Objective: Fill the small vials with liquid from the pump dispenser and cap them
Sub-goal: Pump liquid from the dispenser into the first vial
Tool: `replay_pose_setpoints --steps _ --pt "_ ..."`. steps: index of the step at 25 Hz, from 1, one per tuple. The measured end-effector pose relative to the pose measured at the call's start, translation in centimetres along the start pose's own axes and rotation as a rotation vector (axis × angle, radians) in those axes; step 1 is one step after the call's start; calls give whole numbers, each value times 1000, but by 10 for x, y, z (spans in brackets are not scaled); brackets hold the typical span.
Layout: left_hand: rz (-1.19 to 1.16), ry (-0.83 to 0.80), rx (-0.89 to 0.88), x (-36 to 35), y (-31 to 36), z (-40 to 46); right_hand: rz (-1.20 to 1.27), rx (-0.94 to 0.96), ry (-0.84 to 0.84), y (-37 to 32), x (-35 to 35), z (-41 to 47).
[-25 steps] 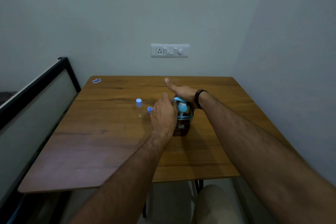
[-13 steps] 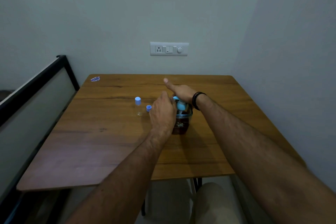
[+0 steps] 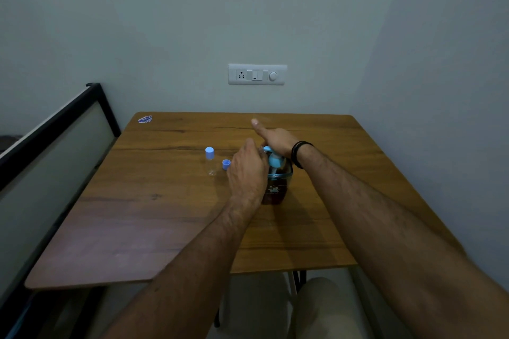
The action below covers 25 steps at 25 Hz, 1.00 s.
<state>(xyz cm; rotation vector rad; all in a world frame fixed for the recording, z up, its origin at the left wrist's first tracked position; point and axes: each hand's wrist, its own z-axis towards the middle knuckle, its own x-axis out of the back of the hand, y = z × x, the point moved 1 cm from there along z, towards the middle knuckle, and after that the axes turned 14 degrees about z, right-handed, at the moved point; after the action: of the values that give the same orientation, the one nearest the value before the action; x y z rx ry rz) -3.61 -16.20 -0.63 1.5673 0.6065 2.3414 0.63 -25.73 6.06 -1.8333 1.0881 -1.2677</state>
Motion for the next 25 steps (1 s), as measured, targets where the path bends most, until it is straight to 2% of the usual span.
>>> replay_pose_setpoints --steps 4,10,15,20,25 --pt "-1 -1 0 0 0 0 61 -85 -74 -3 4 -4" --pt "13 -8 -3 1 1 -1 4 8 17 2 -1 -1" --pt "8 -16 1 2 0 -1 75 -85 -66 -1 2 -4" --pt "17 -4 6 3 2 -1 14 23 24 3 -2 0" --pt "14 -7 13 3 2 -1 81 -55 -30 1 2 -2"
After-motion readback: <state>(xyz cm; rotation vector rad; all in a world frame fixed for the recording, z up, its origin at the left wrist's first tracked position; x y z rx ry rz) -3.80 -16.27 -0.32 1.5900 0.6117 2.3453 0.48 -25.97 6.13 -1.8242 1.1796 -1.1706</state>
